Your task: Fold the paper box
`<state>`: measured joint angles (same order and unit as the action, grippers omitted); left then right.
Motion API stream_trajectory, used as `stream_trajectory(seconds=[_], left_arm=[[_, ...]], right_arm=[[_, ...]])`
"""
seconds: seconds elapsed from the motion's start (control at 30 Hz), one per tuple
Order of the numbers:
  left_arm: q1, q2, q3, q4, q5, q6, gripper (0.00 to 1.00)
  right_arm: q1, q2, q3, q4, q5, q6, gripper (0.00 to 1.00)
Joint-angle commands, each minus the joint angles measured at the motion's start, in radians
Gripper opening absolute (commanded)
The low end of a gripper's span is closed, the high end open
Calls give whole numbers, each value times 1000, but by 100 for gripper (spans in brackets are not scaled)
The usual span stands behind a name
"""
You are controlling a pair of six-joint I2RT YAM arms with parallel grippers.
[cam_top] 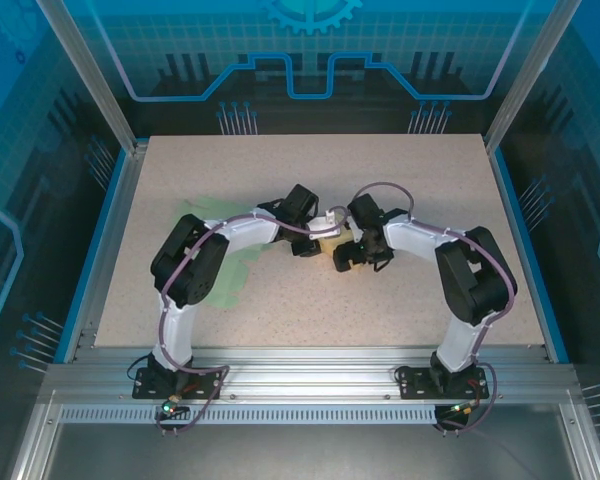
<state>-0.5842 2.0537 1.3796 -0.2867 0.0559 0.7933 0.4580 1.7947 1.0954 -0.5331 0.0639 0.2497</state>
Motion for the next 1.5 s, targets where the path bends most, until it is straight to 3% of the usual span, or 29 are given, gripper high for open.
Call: stream_trajectory(seconds=[0.0,0.23,0.43,0.67,0.93,1.27,1.47], left_arm=[[-5,15,37,-10,-35,23,40],[-11,33,48,50,-27,0,23],[-15,50,53,111,-20,-67,14],[-52,76,111,142,-12,-210,15],[-76,152,245,136,-6,-380,19],[-84,231,380,114,30,-445,22],[-85,242,398,103,26,-459,24]], right_arm=[[10,42,43,19,-1,-25,88],[5,96,85,34,-7,-39,65],[-17,116,103,47,-12,-45,60],[-127,149,185,27,-61,-48,69],[-188,177,321,-123,30,-48,90],[-284,184,357,-173,66,-67,99],[-316,214,378,-206,88,-70,100]])
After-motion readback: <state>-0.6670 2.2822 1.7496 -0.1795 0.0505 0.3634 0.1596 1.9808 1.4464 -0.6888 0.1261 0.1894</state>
